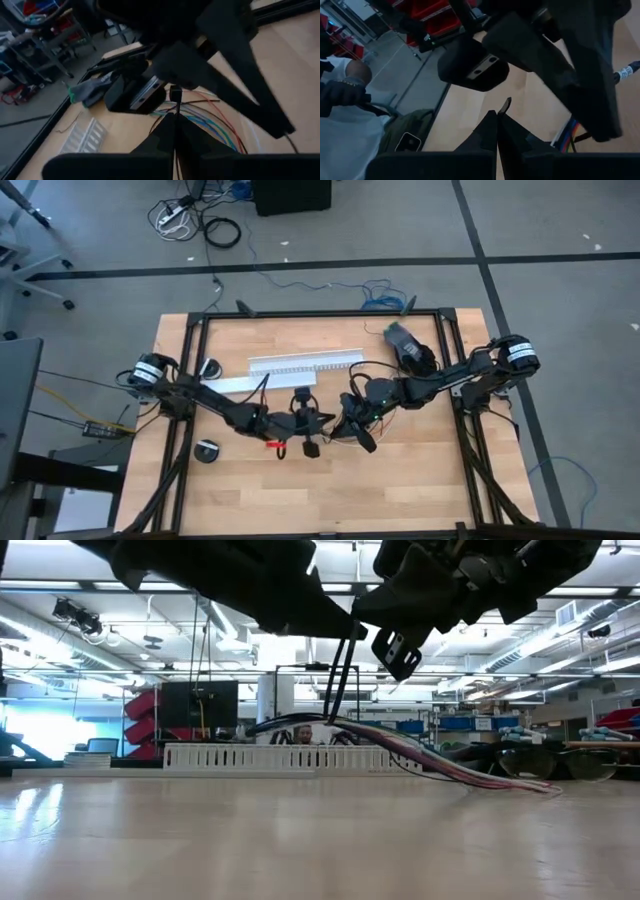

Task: Ziptie cables
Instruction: Wrap the colored wires together using a zip tie

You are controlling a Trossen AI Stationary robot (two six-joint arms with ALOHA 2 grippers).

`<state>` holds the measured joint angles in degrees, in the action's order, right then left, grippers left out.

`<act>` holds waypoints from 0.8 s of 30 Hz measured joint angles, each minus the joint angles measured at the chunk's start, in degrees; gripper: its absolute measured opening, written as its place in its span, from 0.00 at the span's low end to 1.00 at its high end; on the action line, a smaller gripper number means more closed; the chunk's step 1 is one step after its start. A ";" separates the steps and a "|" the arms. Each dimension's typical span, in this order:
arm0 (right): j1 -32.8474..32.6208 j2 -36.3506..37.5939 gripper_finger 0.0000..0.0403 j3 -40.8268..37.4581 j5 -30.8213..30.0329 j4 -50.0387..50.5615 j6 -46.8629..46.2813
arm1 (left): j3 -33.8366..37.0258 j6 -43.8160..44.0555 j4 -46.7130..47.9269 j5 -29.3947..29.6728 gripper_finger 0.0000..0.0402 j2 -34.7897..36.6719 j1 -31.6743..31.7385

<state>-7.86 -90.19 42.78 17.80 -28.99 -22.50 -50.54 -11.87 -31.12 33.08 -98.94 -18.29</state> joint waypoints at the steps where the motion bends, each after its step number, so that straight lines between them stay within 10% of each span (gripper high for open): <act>1: 0.00 0.00 0.00 0.00 0.02 -0.10 0.02 | -0.01 -0.45 -0.57 -0.16 0.00 0.00 -0.24; 24: 0.48 -1.45 0.00 -0.02 2.43 -3.24 -0.33 | 0.00 -6.06 -2.65 -2.93 0.00 -0.04 -1.50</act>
<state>-7.38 -91.64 42.76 20.23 -32.23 -22.83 -50.54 -17.93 -33.78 30.15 -98.98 -19.79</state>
